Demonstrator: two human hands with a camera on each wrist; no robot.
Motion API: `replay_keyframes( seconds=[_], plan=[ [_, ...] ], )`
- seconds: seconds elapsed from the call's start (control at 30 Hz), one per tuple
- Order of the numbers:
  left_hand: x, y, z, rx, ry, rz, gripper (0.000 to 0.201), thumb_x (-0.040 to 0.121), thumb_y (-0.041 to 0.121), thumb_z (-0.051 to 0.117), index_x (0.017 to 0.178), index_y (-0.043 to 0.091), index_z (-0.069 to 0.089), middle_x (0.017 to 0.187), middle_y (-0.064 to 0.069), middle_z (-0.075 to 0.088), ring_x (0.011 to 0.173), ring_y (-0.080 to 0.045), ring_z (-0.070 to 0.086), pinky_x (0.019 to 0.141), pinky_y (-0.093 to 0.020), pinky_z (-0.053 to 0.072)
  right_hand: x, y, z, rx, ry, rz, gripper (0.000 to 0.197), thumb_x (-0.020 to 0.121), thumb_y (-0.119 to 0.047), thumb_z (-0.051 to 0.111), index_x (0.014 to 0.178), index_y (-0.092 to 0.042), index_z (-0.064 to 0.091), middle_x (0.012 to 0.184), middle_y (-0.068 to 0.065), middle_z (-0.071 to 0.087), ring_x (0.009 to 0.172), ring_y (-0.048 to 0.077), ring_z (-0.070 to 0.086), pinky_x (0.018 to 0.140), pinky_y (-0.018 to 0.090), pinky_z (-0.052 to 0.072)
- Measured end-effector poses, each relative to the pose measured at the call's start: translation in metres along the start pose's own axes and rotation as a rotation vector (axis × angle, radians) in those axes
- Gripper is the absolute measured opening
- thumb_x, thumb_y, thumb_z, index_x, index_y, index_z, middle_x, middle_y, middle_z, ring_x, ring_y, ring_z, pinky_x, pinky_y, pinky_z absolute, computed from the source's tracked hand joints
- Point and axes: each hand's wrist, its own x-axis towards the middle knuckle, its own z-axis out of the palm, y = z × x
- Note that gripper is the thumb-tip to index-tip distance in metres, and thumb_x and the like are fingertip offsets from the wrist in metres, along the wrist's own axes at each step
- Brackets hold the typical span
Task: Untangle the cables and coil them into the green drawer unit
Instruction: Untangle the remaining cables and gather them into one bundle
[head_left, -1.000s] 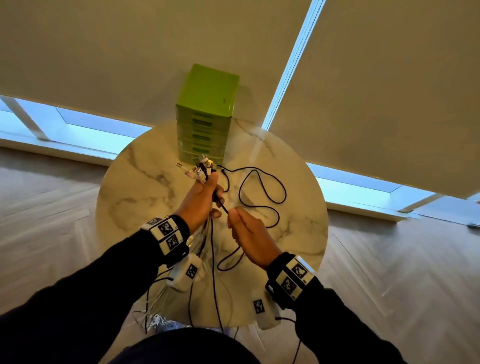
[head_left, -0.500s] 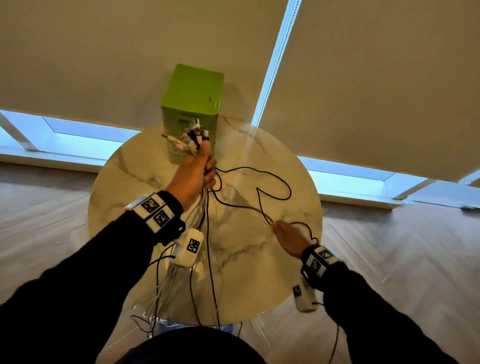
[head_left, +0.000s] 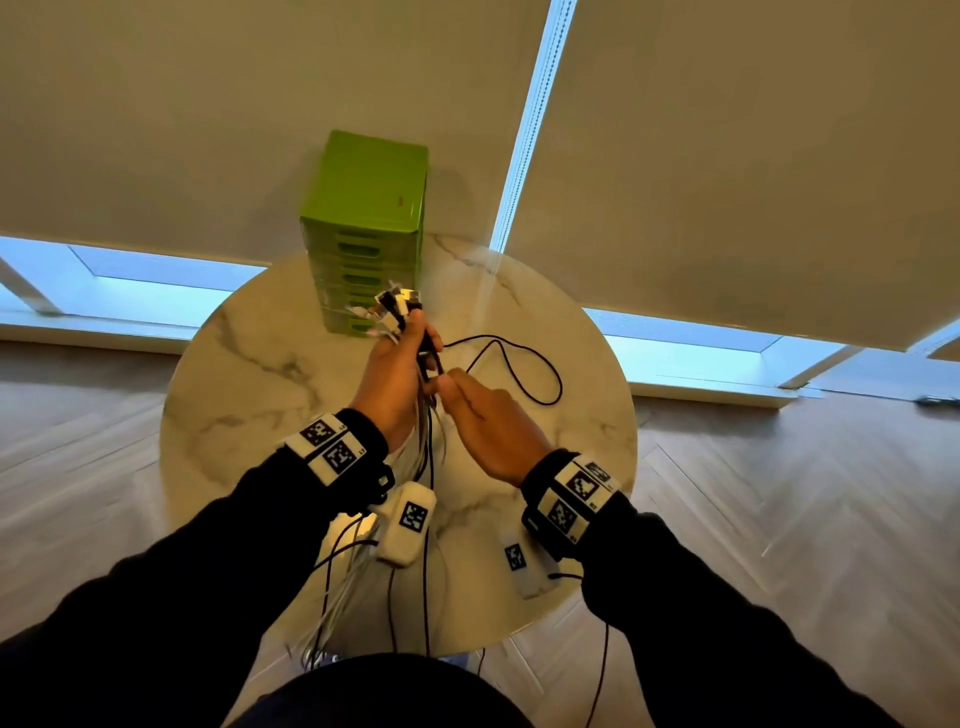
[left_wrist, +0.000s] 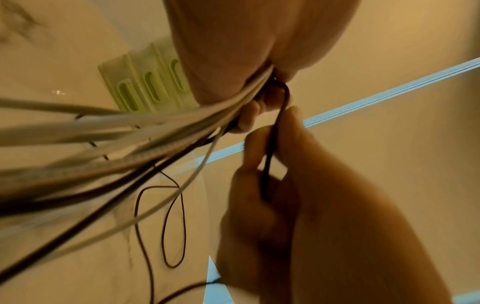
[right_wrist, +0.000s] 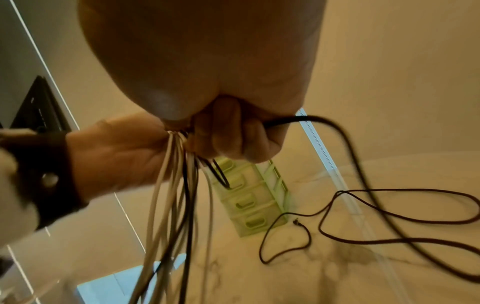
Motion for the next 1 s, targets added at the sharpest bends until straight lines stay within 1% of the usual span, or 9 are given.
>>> replay_keyframes(
  seconds=[0.17, 0.27, 0.37, 0.47, 0.53, 0.6, 0.8, 0.9, 1.0],
  plan=[
    [0.008, 0.025, -0.012, -0.331, 0.056, 0.045, 0.032, 0.105, 0.039, 0.046, 0.083, 0.017, 0.053, 0.071, 0.004, 0.059, 0.068, -0.016, 0.067, 0.069, -0.037, 0.060, -0.022, 0.034, 0.013, 0.115, -0.315, -0.012, 0.041, 0.107, -0.047, 0.028, 0.084, -0.020, 0.047, 0.070, -0.006, 0.046, 0.063, 0.009, 0.041, 0.068, 0.031, 0.040],
    [0.013, 0.038, -0.031, -0.430, -0.022, 0.041, 0.032, 0.105, 0.042, 0.046, 0.081, 0.022, 0.051, 0.065, 0.010, 0.051, 0.047, -0.005, 0.045, 0.046, -0.021, 0.037, -0.029, 0.069, 0.011, 0.153, -0.381, 0.109, 0.041, 0.106, -0.051, 0.030, 0.078, -0.025, 0.046, 0.071, -0.005, 0.045, 0.065, 0.011, 0.039, 0.067, 0.028, 0.037],
    [0.014, 0.049, -0.048, -0.449, -0.147, 0.054, 0.031, 0.106, 0.043, 0.043, 0.082, 0.024, 0.052, 0.060, 0.010, 0.041, 0.041, -0.002, 0.030, 0.042, -0.020, 0.026, -0.027, 0.099, -0.002, 0.038, -0.432, 0.243, 0.041, 0.106, -0.052, 0.031, 0.075, -0.027, 0.044, 0.071, -0.007, 0.044, 0.066, 0.013, 0.039, 0.071, 0.031, 0.037],
    [0.009, 0.051, -0.049, -0.216, -0.154, 0.075, 0.031, 0.106, 0.040, 0.043, 0.082, 0.022, 0.050, 0.060, 0.009, 0.037, 0.043, -0.005, 0.027, 0.045, -0.022, 0.022, -0.009, 0.113, -0.020, -0.300, -0.517, 0.329, 0.040, 0.108, -0.047, 0.025, 0.076, -0.030, 0.043, 0.078, -0.007, 0.050, 0.084, 0.023, 0.051, 0.080, 0.032, 0.036],
    [0.001, 0.046, -0.042, 0.017, -0.167, 0.095, 0.031, 0.107, 0.035, 0.042, 0.080, 0.021, 0.046, 0.060, 0.008, 0.036, 0.046, -0.007, 0.026, 0.047, -0.023, 0.021, 0.012, 0.104, -0.029, -0.468, -0.479, 0.370, 0.044, 0.110, -0.039, 0.021, 0.093, -0.017, 0.055, 0.104, 0.010, 0.063, 0.104, 0.032, 0.057, 0.088, 0.035, 0.038],
    [-0.007, 0.037, -0.033, 0.222, -0.201, 0.102, 0.033, 0.108, 0.033, 0.041, 0.078, 0.020, 0.043, 0.063, 0.005, 0.035, 0.050, -0.009, 0.026, 0.047, -0.023, 0.021, 0.034, 0.083, -0.033, -0.479, -0.317, 0.372, 0.049, 0.110, -0.037, 0.021, 0.112, -0.004, 0.058, 0.127, 0.023, 0.059, 0.116, 0.037, 0.056, 0.093, 0.038, 0.040],
    [-0.012, 0.016, -0.017, 0.321, -0.141, -0.004, 0.040, 0.107, 0.045, 0.037, 0.079, 0.017, 0.046, 0.063, 0.002, 0.030, 0.049, -0.011, 0.024, 0.048, -0.027, 0.020, 0.060, 0.005, -0.013, -0.214, 0.090, 0.112, 0.041, 0.108, -0.043, 0.026, 0.096, -0.012, 0.050, 0.094, 0.018, 0.065, 0.086, 0.038, 0.060, 0.072, 0.041, 0.044],
    [-0.015, 0.015, -0.016, 0.233, -0.128, -0.073, 0.044, 0.107, 0.050, 0.031, 0.081, 0.018, 0.048, 0.063, 0.003, 0.028, 0.048, -0.010, 0.023, 0.048, -0.025, 0.019, 0.050, -0.024, -0.002, -0.187, 0.106, -0.014, 0.034, 0.108, -0.042, 0.024, 0.098, -0.017, 0.045, 0.079, 0.010, 0.063, 0.065, 0.027, 0.056, 0.058, 0.039, 0.042],
    [-0.012, 0.015, -0.019, 0.179, -0.108, -0.086, 0.052, 0.104, 0.057, 0.033, 0.085, 0.015, 0.057, 0.067, -0.008, 0.041, 0.052, -0.012, 0.039, 0.049, -0.025, 0.030, 0.042, -0.028, 0.005, -0.226, 0.061, -0.106, 0.026, 0.109, -0.038, 0.025, 0.107, -0.017, 0.041, 0.076, 0.006, 0.061, 0.060, 0.023, 0.056, 0.052, 0.036, 0.038]
  ],
)
